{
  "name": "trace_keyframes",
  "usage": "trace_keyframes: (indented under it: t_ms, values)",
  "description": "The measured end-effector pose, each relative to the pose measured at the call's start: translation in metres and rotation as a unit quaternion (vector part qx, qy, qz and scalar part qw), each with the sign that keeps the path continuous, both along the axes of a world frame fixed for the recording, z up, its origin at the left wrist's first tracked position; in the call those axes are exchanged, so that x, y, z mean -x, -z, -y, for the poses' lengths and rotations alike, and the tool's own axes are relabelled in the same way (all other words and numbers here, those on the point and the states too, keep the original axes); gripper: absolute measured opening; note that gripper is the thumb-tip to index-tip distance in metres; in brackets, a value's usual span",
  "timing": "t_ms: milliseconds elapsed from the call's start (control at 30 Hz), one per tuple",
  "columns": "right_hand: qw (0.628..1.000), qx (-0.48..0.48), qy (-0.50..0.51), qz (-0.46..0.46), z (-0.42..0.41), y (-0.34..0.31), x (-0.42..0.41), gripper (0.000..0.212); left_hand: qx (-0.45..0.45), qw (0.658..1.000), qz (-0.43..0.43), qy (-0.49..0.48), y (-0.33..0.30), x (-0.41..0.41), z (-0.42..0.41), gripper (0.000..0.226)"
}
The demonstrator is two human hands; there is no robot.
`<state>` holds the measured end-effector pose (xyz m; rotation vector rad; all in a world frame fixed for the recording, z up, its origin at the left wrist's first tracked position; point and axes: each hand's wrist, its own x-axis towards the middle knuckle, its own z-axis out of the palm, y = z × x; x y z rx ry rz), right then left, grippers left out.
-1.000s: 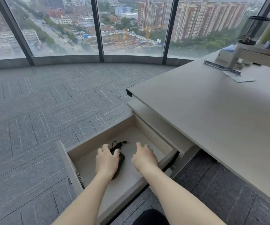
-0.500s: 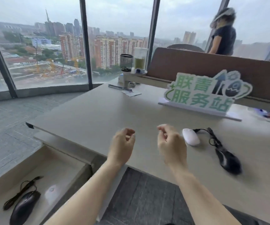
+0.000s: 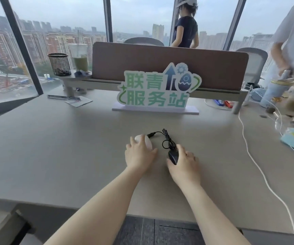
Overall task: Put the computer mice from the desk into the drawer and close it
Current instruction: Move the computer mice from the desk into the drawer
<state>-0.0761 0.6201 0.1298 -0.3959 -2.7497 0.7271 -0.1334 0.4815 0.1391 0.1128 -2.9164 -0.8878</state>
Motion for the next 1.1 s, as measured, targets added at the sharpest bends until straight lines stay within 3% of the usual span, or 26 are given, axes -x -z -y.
trace_keyframes:
  t_ms: [133,200,300,433,533,633,900,1100]
  values:
    - [0.999,0.003,-0.006,-0.033,-0.003,0.007,0.004,0.057,0.101,0.995,-0.016,0.002,0.007,0.018,-0.015,0.054]
    - [0.999,0.017,-0.017,-0.033,-0.004,0.008,0.004,0.055,0.102,0.994,-0.036,-0.008,0.007,0.019,-0.013,0.045]
    - [0.995,0.073,-0.023,-0.058,-0.001,0.0,0.001,0.048,0.052,0.998,-0.035,-0.022,0.006,0.012,0.004,0.046]
    - [0.976,0.136,-0.084,-0.149,0.032,-0.033,-0.008,0.046,-0.077,0.994,-0.045,-0.069,-0.006,-0.013,0.051,0.053]
    - [0.954,0.168,-0.141,-0.206,0.073,-0.067,-0.02,0.045,-0.135,0.979,-0.115,-0.096,-0.024,-0.041,0.103,0.057]
    - [0.924,0.218,-0.211,-0.231,0.125,-0.1,-0.037,0.045,-0.132,0.964,-0.183,-0.139,-0.045,-0.077,0.17,0.053]
    - [0.837,0.37,-0.372,-0.156,0.289,-0.133,-0.095,0.041,-0.118,0.906,-0.22,-0.341,-0.055,-0.206,0.352,0.053]
    - [0.816,0.364,-0.444,-0.065,0.404,-0.088,-0.125,0.036,-0.083,0.871,-0.099,-0.474,0.003,-0.289,0.444,0.054]
